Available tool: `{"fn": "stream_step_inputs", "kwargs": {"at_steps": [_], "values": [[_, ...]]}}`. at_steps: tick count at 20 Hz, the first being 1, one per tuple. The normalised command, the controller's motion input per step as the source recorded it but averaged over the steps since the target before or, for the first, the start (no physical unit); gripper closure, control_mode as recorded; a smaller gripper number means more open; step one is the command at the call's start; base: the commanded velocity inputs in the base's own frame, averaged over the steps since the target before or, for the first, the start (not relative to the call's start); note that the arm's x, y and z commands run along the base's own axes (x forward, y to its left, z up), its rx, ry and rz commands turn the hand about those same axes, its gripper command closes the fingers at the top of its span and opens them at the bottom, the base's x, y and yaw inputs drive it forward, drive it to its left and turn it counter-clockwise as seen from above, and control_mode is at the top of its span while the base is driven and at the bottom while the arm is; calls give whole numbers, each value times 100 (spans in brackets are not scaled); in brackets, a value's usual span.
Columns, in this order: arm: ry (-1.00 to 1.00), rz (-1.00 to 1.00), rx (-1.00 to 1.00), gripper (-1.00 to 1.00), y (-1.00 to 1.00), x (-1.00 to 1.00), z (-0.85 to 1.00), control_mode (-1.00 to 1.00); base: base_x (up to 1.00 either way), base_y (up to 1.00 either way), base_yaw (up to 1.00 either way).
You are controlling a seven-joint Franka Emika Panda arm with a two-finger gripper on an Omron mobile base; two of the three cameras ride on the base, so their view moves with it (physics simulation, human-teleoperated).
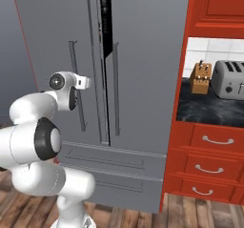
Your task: Take the donut and cupcake from the fridge and place them on the empty tray on the dining counter.
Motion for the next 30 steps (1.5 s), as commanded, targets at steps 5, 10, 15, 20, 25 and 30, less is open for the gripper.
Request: {"fn": "stream_step_inputs", "kwargs": {"at_steps": [5, 10, 15, 20, 25, 30], "values": [[25, 22, 24, 100, 100, 0, 0, -100, 0, 0, 0], [19, 19, 7, 100, 100, -53, 0, -100, 0, 0, 0], [5, 8, -7, 100, 100, -100, 0, -100, 0, 0, 0], [11, 0, -3, 100, 100, -97, 0, -100, 0, 0, 0], [9, 0, 0, 100, 100, -98, -16, -100, 0, 0, 0], [-22, -4, 1, 100, 22, -100, 41, -100, 0, 0, 0]]}}
